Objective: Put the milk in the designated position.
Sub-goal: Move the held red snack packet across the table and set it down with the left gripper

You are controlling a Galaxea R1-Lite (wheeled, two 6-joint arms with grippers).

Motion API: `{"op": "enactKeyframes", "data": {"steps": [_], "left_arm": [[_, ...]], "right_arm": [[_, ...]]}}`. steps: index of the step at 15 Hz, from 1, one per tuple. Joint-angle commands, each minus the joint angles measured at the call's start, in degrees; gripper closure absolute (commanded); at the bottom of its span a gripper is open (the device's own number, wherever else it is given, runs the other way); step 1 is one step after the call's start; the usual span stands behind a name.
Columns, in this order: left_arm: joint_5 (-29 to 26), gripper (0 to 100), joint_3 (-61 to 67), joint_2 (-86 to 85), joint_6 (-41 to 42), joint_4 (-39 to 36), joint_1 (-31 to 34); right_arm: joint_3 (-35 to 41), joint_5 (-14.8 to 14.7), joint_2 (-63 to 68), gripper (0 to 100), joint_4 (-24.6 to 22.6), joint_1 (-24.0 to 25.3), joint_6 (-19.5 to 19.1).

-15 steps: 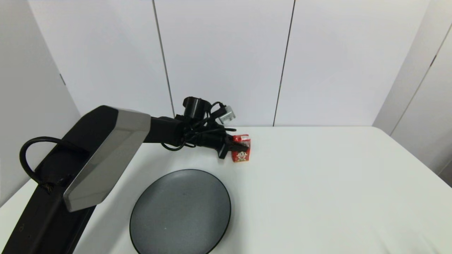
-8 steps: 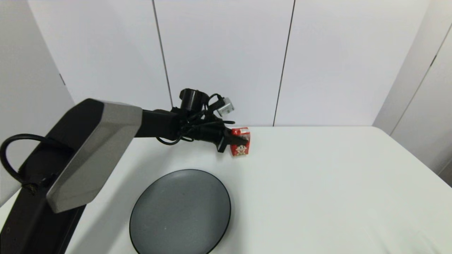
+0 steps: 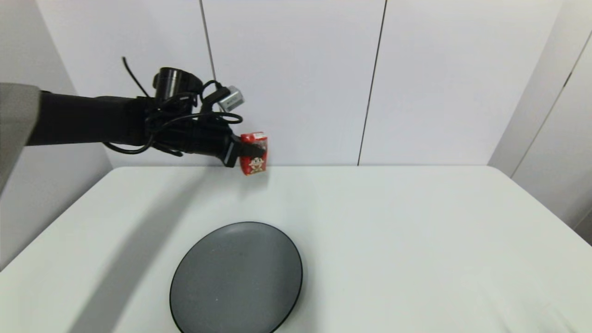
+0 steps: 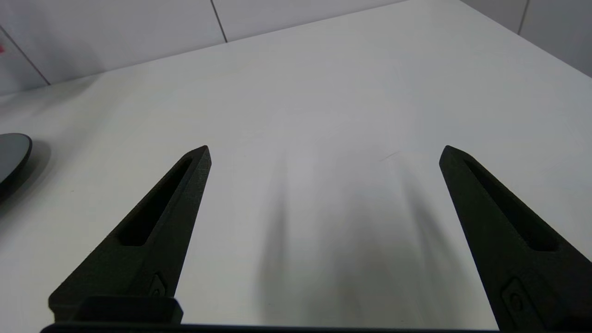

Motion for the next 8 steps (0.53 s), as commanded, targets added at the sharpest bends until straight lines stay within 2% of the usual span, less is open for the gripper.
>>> {"op": "enactKeyframes", "data": {"steps": [1,4,8], "left_arm": [[3.8,100,18.5,-18.4,-0.2,0.3,8.8],[8.7,100,32.4,-27.9,-4.4,-5.7,12.9],[15.4,100,55.6,-37.6,-16.2,-26.2,14.4]], "right_arm": [[0.0,0.0,0.1,0,0.0,0.0,0.1],[0.0,0.0,0.1,0,0.0,0.0,0.1],[0.0,0.0,0.1,0,0.0,0.0,0.1]]}}
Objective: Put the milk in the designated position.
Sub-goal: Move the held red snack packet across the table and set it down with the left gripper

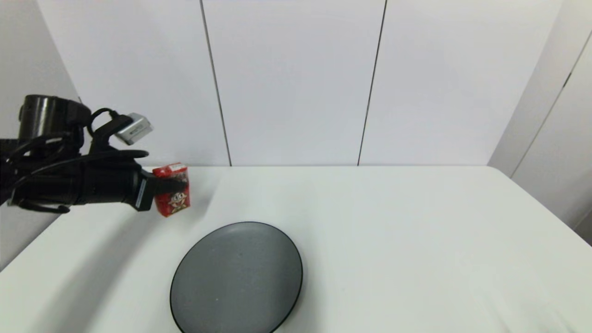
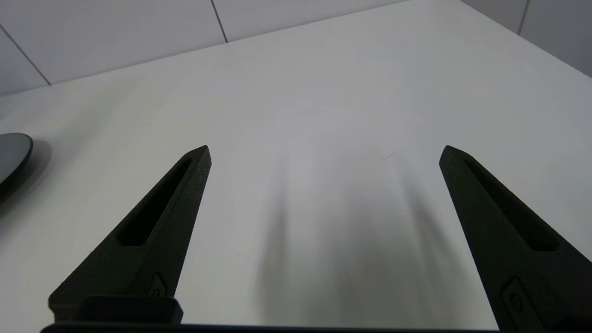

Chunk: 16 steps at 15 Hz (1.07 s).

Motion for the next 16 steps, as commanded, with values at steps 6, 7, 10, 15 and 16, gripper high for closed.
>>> {"op": "enactKeyframes", "data": {"steps": [6,7,10,15,16], "left_arm": [[10.1,100,38.2,-13.7,-12.6,-36.9,2.3],[10.1,100,39.8,-13.0,-12.9,-38.5,2.2],[9.9,100,41.6,-10.7,-12.9,-41.0,2.2],[9.8,100,43.9,-7.4,-12.9,-44.0,2.2],[9.8,100,44.0,-6.7,-12.8,-45.1,2.2]], "right_arm": [[0.0,0.0,0.1,0,0.0,0.0,0.0],[0.0,0.0,0.1,0,0.0,0.0,0.0],[0.0,0.0,0.1,0,0.0,0.0,0.0],[0.0,0.0,0.1,0,0.0,0.0,0.0],[0.0,0.0,0.1,0,0.0,0.0,0.0]]}}
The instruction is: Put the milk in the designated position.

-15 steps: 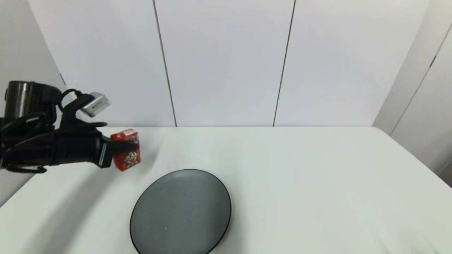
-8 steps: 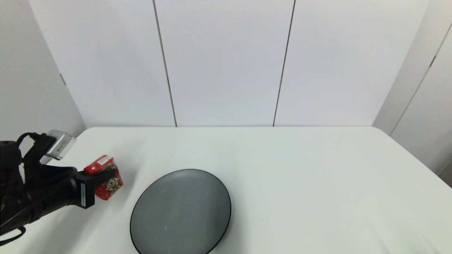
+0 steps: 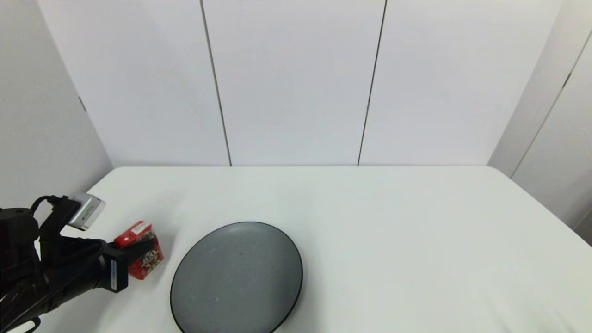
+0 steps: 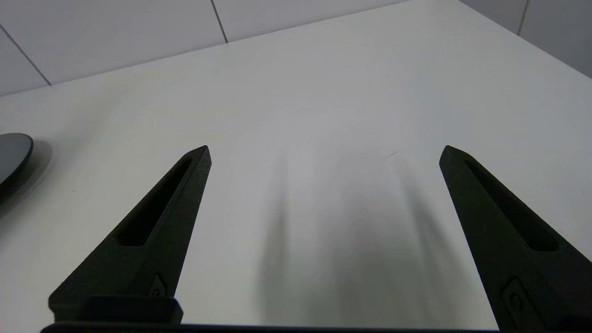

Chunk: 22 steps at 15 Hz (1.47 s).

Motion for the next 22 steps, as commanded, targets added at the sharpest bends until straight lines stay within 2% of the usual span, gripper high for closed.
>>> {"op": "enactKeyframes", "data": {"steps": [1,4,5,15,20,22], "left_arm": [[-0.1,100,0.9,3.1,0.1,-2.4,0.0],[-0.1,100,0.8,3.4,0.1,-2.5,0.0],[-0.1,0,0.9,3.4,0.2,-2.4,0.0],[-0.2,0,0.2,-0.9,0.2,-1.6,0.0],[-0.3,0,0.2,-14.2,-0.9,6.2,0.0],[-0.3,0,0.3,-21.4,-1.2,11.9,0.0]], "right_arm": [[0.0,0.0,0.1,0,0.0,0.0,0.0],[0.0,0.0,0.1,0,0.0,0.0,0.0],[0.0,0.0,0.1,0,0.0,0.0,0.0],[0.0,0.0,0.1,0,0.0,0.0,0.0],[0.0,0.0,0.1,0,0.0,0.0,0.0],[0.0,0.0,0.1,0,0.0,0.0,0.0]]}}
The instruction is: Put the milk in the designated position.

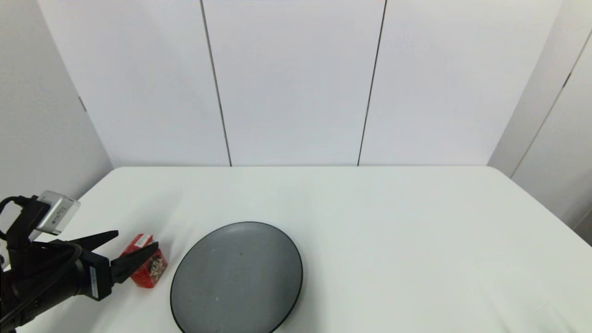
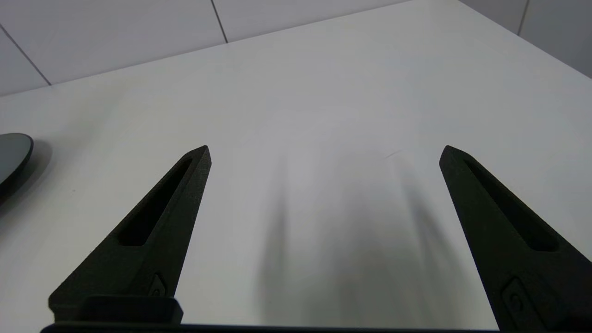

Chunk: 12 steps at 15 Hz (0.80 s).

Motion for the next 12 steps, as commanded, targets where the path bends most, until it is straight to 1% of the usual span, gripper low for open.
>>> {"op": "enactKeyframes", "data": {"steps": [1,4,6,7,9,11,12], "left_arm": [[-0.1,0,0.1,-16.1,-0.6,10.0,0.0],[0.1,0,0.7,-30.0,-0.4,20.8,1.1],[0.2,0,3.0,-38.3,-0.4,25.7,1.3],[0.2,0,5.1,-42.8,-0.3,27.2,1.5],[0.7,0,9.9,-51.3,-0.2,27.7,1.7],[2.6,0,12.5,-56.9,0.0,27.6,1.7],[5.1,0,12.8,-60.2,-0.2,27.8,1.6]], "right_arm": [[0.0,0.0,0.1,0,0.0,0.0,0.0],[0.0,0.0,0.1,0,0.0,0.0,0.0],[0.0,0.0,0.1,0,0.0,0.0,0.0],[0.0,0.0,0.1,0,0.0,0.0,0.0],[0.0,0.0,0.1,0,0.0,0.0,0.0],[0.0,0.0,0.1,0,0.0,-0.1,0.0],[0.0,0.0,0.1,0,0.0,0.0,0.0]]}}
